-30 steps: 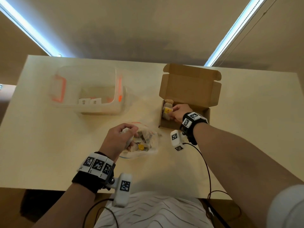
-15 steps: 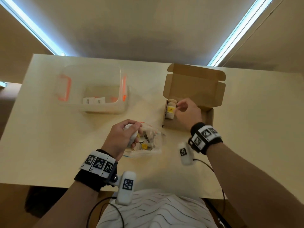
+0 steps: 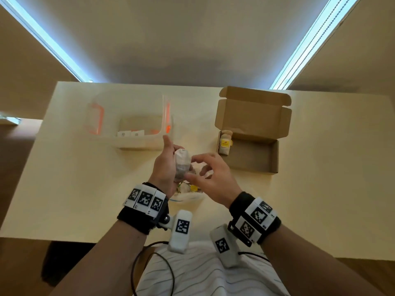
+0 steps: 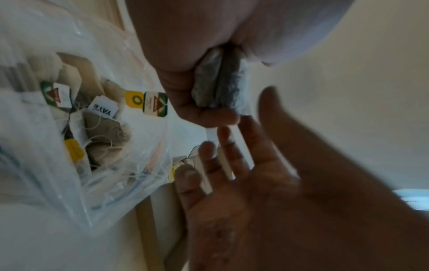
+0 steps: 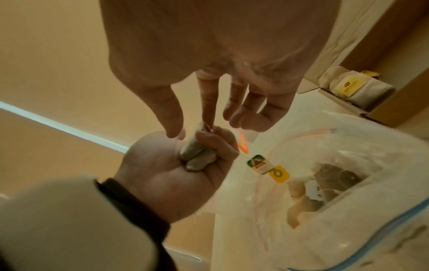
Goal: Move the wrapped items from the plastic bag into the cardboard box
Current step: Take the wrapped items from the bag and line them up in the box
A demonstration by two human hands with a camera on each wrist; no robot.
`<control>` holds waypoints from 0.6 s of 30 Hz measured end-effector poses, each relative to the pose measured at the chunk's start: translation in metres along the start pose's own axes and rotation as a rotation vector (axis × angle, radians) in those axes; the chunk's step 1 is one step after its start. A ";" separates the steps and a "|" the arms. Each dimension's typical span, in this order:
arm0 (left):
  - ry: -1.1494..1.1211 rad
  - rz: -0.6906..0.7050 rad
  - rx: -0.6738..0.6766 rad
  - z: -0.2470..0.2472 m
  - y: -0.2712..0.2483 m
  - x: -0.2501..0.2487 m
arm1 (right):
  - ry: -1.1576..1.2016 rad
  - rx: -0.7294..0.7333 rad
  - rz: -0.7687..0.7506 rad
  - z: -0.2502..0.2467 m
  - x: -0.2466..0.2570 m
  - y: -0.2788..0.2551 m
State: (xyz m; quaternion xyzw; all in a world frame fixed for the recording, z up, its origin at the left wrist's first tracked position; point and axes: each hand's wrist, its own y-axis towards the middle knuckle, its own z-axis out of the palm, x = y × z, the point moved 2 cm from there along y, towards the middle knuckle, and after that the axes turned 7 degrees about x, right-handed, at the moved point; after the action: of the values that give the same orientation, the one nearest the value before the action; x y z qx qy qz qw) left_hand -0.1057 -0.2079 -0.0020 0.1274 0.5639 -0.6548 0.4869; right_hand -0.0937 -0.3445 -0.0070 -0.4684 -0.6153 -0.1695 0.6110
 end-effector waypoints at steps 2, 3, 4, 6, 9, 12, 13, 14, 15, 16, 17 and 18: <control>0.077 0.014 0.004 0.005 0.000 0.001 | 0.018 -0.017 -0.028 0.002 0.007 0.002; 0.092 0.014 0.015 0.008 -0.002 0.002 | 0.026 -0.057 -0.036 0.002 0.009 0.003; 0.092 0.013 0.029 0.010 -0.003 0.002 | 0.040 -0.108 -0.047 0.001 0.011 0.003; 0.083 0.008 0.042 0.011 -0.004 0.004 | 0.083 -0.182 -0.054 -0.001 0.012 0.004; 0.085 -0.023 0.025 0.001 0.000 0.008 | 0.281 -0.180 -0.008 -0.009 0.011 0.004; 0.100 -0.039 -0.039 -0.013 0.007 0.016 | 0.466 -0.100 -0.006 -0.020 0.010 0.003; 0.101 -0.041 -0.058 -0.018 0.008 0.018 | 0.506 -0.074 -0.014 -0.024 0.009 0.004; 0.097 -0.045 -0.073 -0.020 0.009 0.019 | 0.547 -0.050 -0.022 -0.029 0.010 0.004; 0.092 -0.050 -0.086 -0.023 0.010 0.020 | 0.591 -0.026 -0.029 -0.034 0.010 0.005; 0.088 -0.049 -0.098 -0.025 0.010 0.020 | 0.626 -0.002 -0.040 -0.039 0.010 0.005; 0.092 -0.042 -0.110 -0.028 0.010 0.019 | 0.638 0.019 -0.055 -0.044 0.011 0.005; 0.102 -0.031 -0.120 -0.030 0.010 0.019 | 0.620 0.029 -0.069 -0.048 0.012 0.005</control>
State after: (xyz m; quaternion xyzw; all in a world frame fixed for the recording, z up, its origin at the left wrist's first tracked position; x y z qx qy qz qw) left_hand -0.1188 -0.1905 -0.0317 0.1227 0.6281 -0.6200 0.4539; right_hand -0.0589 -0.3754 0.0115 -0.3643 -0.4175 -0.3162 0.7700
